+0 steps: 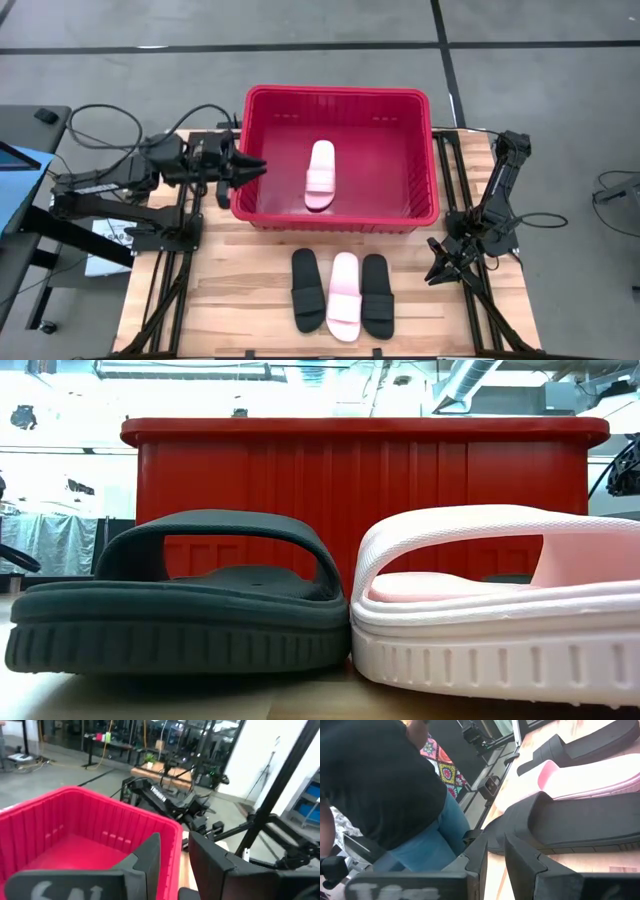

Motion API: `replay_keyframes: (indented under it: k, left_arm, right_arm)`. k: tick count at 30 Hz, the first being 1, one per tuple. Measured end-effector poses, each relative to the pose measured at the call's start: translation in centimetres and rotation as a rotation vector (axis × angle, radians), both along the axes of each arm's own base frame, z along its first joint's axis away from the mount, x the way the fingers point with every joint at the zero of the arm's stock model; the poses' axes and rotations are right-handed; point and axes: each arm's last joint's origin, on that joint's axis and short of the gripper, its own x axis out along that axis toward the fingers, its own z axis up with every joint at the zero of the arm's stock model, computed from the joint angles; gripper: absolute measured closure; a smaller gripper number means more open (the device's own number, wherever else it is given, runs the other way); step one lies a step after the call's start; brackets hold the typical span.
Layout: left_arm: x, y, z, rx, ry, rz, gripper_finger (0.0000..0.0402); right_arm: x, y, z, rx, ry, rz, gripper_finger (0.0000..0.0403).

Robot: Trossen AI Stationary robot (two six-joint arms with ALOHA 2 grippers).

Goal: Pick and place slides into bin
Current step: Put the pink slide into the red container

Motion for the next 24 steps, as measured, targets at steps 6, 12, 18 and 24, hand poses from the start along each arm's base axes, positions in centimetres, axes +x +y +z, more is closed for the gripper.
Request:
replay_keyframes:
  k: [6, 12, 18, 24]
  left_arm:
    - [-0.8, -1.1, -0.6, 0.041, -0.025, -0.067, 0.031]
    - [-0.9, -2.1, -0.9, 0.083, -0.041, -0.087, 0.031]
    - [-0.9, -2.5, -0.7, 0.149, -0.061, -0.086, 0.031]
    - [-1.0, -2.5, -0.1, 0.145, -0.128, -0.083, 0.031]
  right_arm:
    - [0.0, 0.0, 0.0, 0.002, 0.001, -0.002, 0.0346]
    - [0.0, 0.0, 0.1, 0.01, -0.009, -0.001, 0.0346]
    - [0.0, 0.0, -0.1, -0.115, -0.076, 0.027, 0.0346]
    - [0.0, 0.0, -0.1, -0.124, -0.083, 0.028, 0.0346]
